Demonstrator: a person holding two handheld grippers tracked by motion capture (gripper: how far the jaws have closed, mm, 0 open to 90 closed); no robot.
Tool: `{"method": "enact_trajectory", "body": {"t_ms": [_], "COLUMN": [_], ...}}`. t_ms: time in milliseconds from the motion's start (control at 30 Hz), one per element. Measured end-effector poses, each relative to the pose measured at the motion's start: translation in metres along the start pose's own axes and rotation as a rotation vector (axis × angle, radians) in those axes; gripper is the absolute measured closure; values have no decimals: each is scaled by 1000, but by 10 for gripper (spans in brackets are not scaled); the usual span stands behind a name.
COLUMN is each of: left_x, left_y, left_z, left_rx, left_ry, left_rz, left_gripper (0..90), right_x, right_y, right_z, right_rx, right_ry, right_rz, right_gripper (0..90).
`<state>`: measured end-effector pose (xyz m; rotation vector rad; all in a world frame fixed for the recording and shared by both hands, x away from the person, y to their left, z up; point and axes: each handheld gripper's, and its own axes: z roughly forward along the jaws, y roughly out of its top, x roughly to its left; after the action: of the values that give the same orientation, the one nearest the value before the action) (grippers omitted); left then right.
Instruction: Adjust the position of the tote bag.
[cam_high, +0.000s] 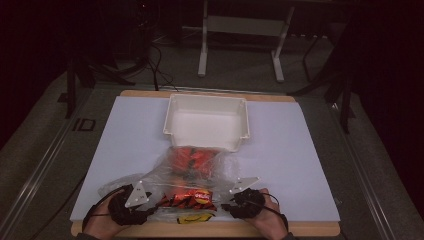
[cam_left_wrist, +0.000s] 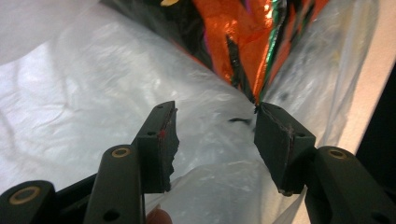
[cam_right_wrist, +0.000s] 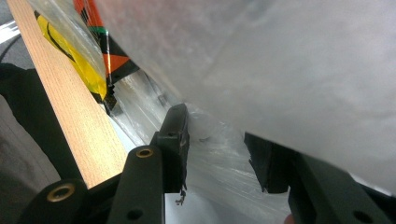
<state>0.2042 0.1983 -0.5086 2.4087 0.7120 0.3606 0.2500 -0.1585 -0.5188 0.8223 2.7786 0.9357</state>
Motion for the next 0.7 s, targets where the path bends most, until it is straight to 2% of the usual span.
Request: {"method": "enact_trajectory", "body": {"t_ms": [67, 133, 167, 233, 400, 700], "left_x": [0, 0, -2, -3, -3, -7], "left_y": [2, 2, 4, 4, 6, 12], "left_z": [-1, -1, -3, -6, -11, -18], "left_rx": [-23, -23, -47, -63, -105, -131], "left_ry": [-6, -6, -27, -41, -60, -84], "left_rz": [28, 28, 27, 26, -1, -9], "left_gripper": [479, 475, 475, 458, 456, 463], "right_x": [1, 1, 1, 2, 2, 5], "right_y": [1, 1, 1, 3, 5, 10], "right_z": [-1, -1, -1, -6, -14, -25], "right_rx": [2, -1, -1, -16, -49, -91], "right_ry": [-7, -11, -11, -20, -23, -22], "right_rz": [-2, -9, -9, -14, -16, -36], "right_gripper": [589, 589, 587, 587, 591, 609]}}
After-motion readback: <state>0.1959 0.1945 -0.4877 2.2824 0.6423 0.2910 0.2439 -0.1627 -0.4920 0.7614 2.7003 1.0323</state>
